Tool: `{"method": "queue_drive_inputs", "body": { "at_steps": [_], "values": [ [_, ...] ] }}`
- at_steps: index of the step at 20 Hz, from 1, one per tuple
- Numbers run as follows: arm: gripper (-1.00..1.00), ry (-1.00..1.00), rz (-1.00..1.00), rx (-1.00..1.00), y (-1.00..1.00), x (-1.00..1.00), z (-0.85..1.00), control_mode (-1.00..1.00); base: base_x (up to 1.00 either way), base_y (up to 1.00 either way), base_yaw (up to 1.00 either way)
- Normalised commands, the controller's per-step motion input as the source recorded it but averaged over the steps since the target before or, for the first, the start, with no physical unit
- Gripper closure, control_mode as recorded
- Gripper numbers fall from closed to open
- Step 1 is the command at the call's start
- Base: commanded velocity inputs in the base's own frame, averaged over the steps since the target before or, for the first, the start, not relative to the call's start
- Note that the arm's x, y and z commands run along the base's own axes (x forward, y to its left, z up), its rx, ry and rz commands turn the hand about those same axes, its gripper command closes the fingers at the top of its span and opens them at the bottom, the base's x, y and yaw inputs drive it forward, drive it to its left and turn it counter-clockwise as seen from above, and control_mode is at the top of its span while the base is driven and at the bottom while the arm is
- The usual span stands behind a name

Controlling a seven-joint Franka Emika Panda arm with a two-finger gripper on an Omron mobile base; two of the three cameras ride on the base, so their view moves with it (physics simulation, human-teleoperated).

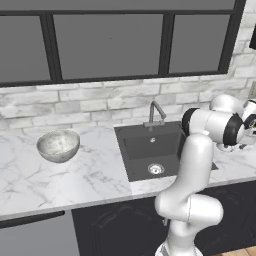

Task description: Pick the mug and place it in the sink. Pick the bowl and place it in the open cabinet and then close the cabinet.

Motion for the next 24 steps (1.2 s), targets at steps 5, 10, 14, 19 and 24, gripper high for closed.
{"method": "queue_drive_inputs", "body": {
  "at_steps": [5, 10, 14, 19, 24],
  "values": [
    [-1.00, 0.00, 0.00, 0.00, -0.01, 0.11, -0.12, -1.00, 0.00, 0.00, 0.00],
    [-1.00, 0.00, 0.01, 0.00, -0.19, 0.17, -0.04, -1.00, 0.00, 0.00, 0.00],
    [-1.00, 0.00, 0.01, 0.00, -0.32, 0.23, -0.02, -1.00, 0.00, 0.00, 0.00],
    [-1.00, 0.00, 0.03, 0.00, -0.14, 0.17, -0.15, -1.00, 0.00, 0.00, 0.00],
    [1.00, 0.00, 0.03, 0.00, 0.01, 0.00, -0.41, -1.00, 0.00, 0.00, 0.00]
  ]
}}
